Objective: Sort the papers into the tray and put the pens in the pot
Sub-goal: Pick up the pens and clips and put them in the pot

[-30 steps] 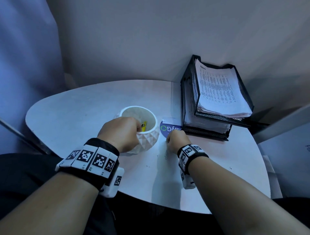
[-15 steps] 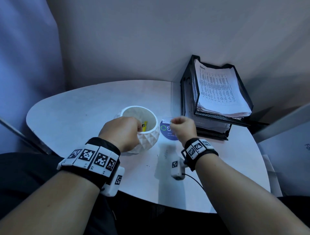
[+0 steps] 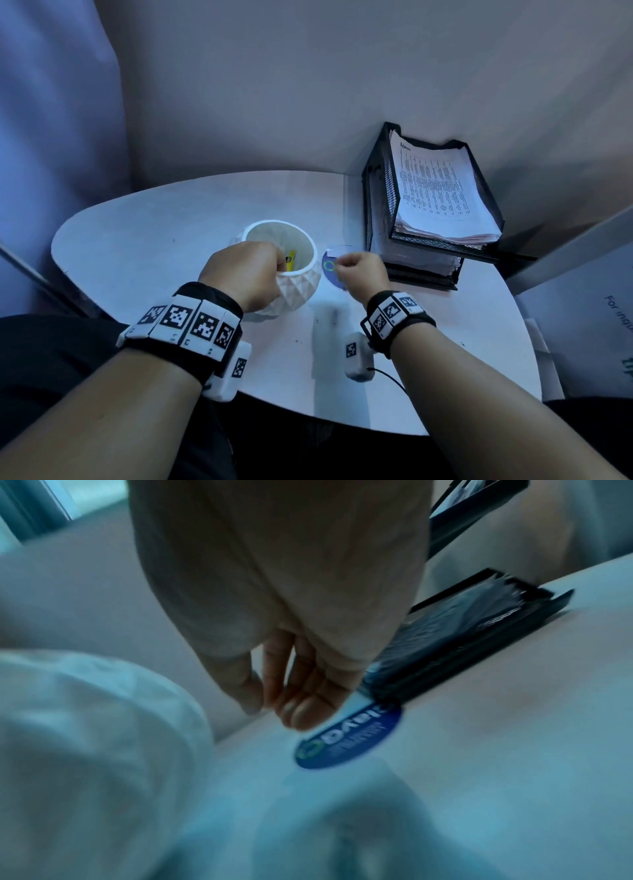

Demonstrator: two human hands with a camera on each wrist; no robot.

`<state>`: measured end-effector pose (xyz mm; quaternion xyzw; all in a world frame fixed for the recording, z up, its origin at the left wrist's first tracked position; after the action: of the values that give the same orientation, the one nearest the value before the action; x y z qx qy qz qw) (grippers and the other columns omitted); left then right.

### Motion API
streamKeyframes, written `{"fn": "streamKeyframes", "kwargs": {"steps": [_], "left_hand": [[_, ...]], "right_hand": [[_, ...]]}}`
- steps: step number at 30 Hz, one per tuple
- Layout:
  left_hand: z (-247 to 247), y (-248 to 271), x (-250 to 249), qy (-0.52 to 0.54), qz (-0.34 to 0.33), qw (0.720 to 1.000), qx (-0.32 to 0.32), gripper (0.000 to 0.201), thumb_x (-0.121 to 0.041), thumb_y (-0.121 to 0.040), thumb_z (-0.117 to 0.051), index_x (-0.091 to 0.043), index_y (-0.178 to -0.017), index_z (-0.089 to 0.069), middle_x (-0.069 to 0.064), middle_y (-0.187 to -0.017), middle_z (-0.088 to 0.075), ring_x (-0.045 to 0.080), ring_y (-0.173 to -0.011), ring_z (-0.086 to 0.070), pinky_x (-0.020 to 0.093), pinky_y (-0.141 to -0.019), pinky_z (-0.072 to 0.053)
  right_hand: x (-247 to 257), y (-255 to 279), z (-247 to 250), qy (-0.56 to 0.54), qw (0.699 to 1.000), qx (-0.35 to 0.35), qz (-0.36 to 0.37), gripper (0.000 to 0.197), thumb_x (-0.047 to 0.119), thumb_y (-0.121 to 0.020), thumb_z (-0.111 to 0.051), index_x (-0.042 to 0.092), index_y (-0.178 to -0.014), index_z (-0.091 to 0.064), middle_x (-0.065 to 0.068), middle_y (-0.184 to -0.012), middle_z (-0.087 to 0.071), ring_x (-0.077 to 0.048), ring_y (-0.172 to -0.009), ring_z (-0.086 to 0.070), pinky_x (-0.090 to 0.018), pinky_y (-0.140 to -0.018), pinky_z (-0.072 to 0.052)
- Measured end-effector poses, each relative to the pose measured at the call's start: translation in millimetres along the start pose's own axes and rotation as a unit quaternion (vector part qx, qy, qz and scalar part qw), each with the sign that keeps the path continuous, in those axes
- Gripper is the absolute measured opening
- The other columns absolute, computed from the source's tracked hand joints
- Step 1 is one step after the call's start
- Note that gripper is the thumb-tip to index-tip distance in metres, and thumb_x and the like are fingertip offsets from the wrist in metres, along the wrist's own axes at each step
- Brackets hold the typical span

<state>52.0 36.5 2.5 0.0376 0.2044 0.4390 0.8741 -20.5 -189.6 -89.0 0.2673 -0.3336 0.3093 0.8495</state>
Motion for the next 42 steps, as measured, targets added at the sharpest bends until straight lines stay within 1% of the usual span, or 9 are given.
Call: {"fn": "streamKeyframes", "kwargs": {"steps": [3, 6, 10, 13, 18, 24, 30, 36, 42], "left_hand": [[0.1, -1.0, -1.2, 0.004, -0.002, 1.000, 0.000, 0.030, -0.024, -0.085, -0.064, -0.038, -0.109, -0.072, -0.007, -0.100, -0.071, 0.023, -0.097, -0.064, 0.033, -0.078, -0.052], [-0.3, -1.2, -3.0, 0.006, -0.003, 1.000, 0.002, 0.029, -0.023, -0.085, -0.065, -0.038, -0.110, -0.072, -0.007, -0.101, -0.071, 0.023, -0.097, -0.064, 0.032, -0.077, -0.051], [-2.4, -1.3, -2.4, 0.007, -0.002, 1.000, 0.000, 0.028, -0.025, -0.086, -0.065, -0.038, -0.111, -0.072, -0.007, -0.103, -0.072, 0.024, -0.099, -0.064, 0.032, -0.076, -0.050], [-3.3, -0.3, -1.0, 0.004, -0.001, 1.000, 0.005, 0.028, -0.025, -0.086, -0.065, -0.038, -0.110, -0.072, -0.007, -0.102, -0.072, 0.024, -0.100, -0.064, 0.031, -0.075, -0.048], [-2.6, 0.3, -0.6, 0.006, 0.005, 1.000, 0.008, 0.028, -0.026, -0.085, -0.066, -0.038, -0.109, -0.072, -0.006, -0.104, -0.072, 0.024, -0.104, -0.062, 0.034, -0.082, -0.053], [-2.8, 0.6, -1.7, 0.008, 0.001, 1.000, 0.010, 0.029, -0.023, -0.085, -0.065, -0.039, -0.108, -0.072, -0.007, -0.104, -0.071, 0.024, -0.104, -0.063, 0.034, -0.081, -0.053], [-2.8, 0.9, -1.2, 0.006, 0.001, 1.000, 0.008, 0.033, -0.023, -0.085, -0.065, -0.038, -0.114, -0.072, -0.005, -0.110, -0.072, 0.024, -0.109, -0.062, 0.037, -0.087, -0.055], [-4.3, -0.1, -2.3, 0.004, 0.000, 1.000, 0.007, 0.031, -0.022, -0.085, -0.065, -0.037, -0.112, -0.072, -0.006, -0.107, -0.072, 0.024, -0.104, -0.064, 0.034, -0.084, -0.054], [-6.7, -0.1, -3.7, -0.002, 0.002, 1.000, 0.013, 0.032, -0.024, -0.084, -0.066, -0.039, -0.112, -0.072, -0.006, -0.110, -0.073, 0.024, -0.105, -0.064, 0.033, -0.081, -0.052]], "right_hand": [[-32.7, 13.5, -3.5, 0.111, 0.986, 0.092, -0.088, 0.011, 0.016, -0.074, -0.077, 0.014, -0.067, -0.069, 0.000, -0.060, -0.069, -0.021, -0.058, -0.068, -0.048, -0.072, -0.065], [-41.4, 25.7, -10.9, 0.217, 0.965, 0.114, -0.093, 0.030, 0.032, -0.068, -0.079, 0.003, -0.065, -0.070, -0.008, -0.058, -0.071, -0.023, -0.054, -0.067, -0.038, -0.062, -0.063], [-36.5, 28.6, -23.8, 0.277, 0.954, 0.088, -0.068, 0.034, 0.039, -0.069, -0.079, 0.011, -0.067, -0.060, -0.006, -0.067, -0.067, -0.022, -0.063, -0.063, -0.025, -0.046, -0.040], [-31.9, 27.6, -29.2, 0.294, 0.951, 0.075, -0.058, 0.017, 0.023, -0.077, -0.070, 0.011, -0.078, -0.059, -0.009, -0.083, -0.068, -0.026, -0.073, -0.062, -0.024, -0.056, -0.043], [-30.7, 28.3, -28.6, 0.332, 0.939, 0.069, -0.053, 0.015, 0.017, -0.085, -0.068, 0.012, -0.088, -0.054, -0.003, -0.075, -0.047, -0.027, -0.075, -0.055, -0.027, -0.065, -0.045], [-35.4, 34.2, -25.4, 0.354, 0.930, 0.095, -0.044, 0.013, 0.015, -0.084, -0.062, 0.013, -0.076, -0.051, -0.005, -0.083, -0.057, -0.027, -0.075, -0.057, -0.027, -0.064, -0.045], [-39.1, 35.2, -19.4, 0.302, 0.946, 0.116, -0.027, 0.017, 0.011, -0.081, -0.061, 0.005, -0.086, -0.076, -0.009, -0.091, -0.076, -0.027, -0.088, -0.071, -0.032, -0.075, -0.062], [-48.8, 39.0, -14.8, 0.246, 0.966, 0.081, -0.009, 0.015, 0.012, -0.084, -0.062, 0.019, -0.077, -0.074, -0.001, -0.085, -0.073, -0.022, -0.087, -0.070, -0.030, -0.077, -0.060], [-43.1, 36.7, -14.7, 0.304, 0.945, 0.119, 0.014, 0.018, 0.013, -0.086, -0.065, 0.021, -0.072, -0.073, -0.005, -0.088, -0.077, -0.024, -0.087, -0.069, -0.024, -0.071, -0.053]]}}
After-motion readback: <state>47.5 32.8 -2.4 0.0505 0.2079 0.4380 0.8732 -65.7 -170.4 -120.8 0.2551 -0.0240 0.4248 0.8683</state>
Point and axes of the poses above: each hand's wrist, its own y-axis away from the middle knuckle, its own z-axis out of the back of the hand, x = y × z, the point moved 2 cm from there along -y, towards the middle knuckle
